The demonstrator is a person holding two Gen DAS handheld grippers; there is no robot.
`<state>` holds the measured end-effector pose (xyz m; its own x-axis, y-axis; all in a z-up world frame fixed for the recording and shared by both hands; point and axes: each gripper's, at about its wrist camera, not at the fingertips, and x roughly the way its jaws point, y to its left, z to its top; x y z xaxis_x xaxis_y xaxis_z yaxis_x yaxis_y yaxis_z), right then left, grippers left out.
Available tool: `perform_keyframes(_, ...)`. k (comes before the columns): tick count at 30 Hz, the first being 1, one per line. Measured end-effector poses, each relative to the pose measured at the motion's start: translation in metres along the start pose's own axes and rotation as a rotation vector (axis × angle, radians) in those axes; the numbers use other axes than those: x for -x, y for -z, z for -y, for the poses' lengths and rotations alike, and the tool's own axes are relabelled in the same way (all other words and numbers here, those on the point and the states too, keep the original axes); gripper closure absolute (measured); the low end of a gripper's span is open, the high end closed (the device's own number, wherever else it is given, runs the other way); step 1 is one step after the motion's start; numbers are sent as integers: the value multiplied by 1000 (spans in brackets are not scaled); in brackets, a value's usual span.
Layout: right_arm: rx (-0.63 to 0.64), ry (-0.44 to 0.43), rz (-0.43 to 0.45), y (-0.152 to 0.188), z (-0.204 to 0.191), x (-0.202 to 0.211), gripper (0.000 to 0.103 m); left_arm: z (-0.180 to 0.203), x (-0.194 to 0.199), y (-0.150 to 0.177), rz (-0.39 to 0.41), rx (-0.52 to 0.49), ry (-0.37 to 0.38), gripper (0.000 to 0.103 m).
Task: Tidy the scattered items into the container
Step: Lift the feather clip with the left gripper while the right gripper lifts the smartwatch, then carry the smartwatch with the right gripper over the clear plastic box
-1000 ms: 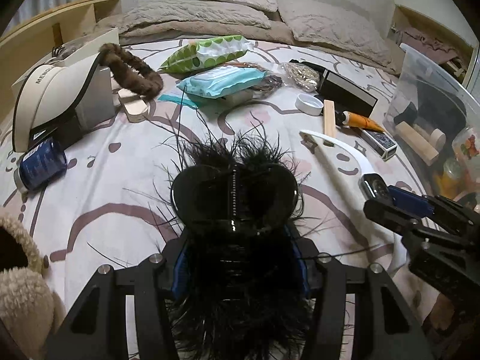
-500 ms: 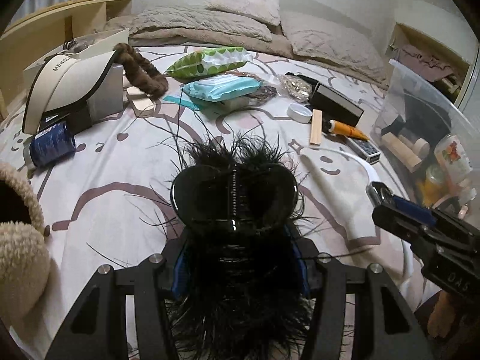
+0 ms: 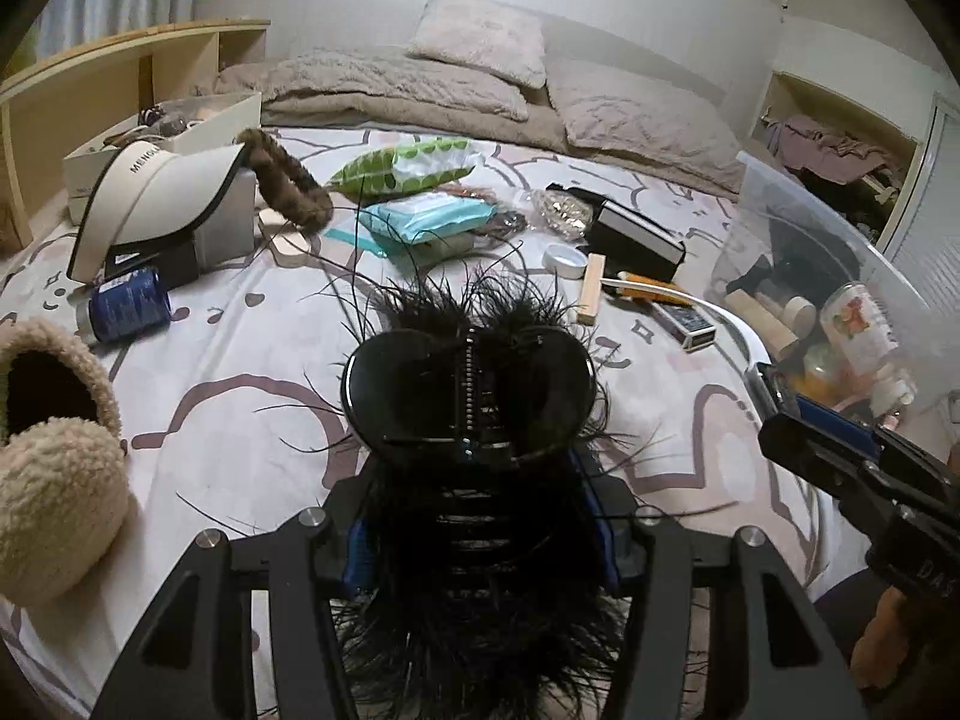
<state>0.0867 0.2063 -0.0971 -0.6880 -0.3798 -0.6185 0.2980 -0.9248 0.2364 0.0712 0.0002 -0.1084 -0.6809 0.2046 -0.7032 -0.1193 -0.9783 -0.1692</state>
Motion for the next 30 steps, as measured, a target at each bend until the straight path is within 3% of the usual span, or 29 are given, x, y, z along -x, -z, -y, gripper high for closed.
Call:
perform_keyframes(15,-5,4,136,-22,22,71,62,38,61,-26,152,-49,74,48)
perform_keyframes(24,-37,-27,171,-47,52,108,62,67,81,-45,212,-80,144,48)
perform_keyframes(30,-3,17,211,-65,63,129,62,90,89,-61,253,-120,166,48)
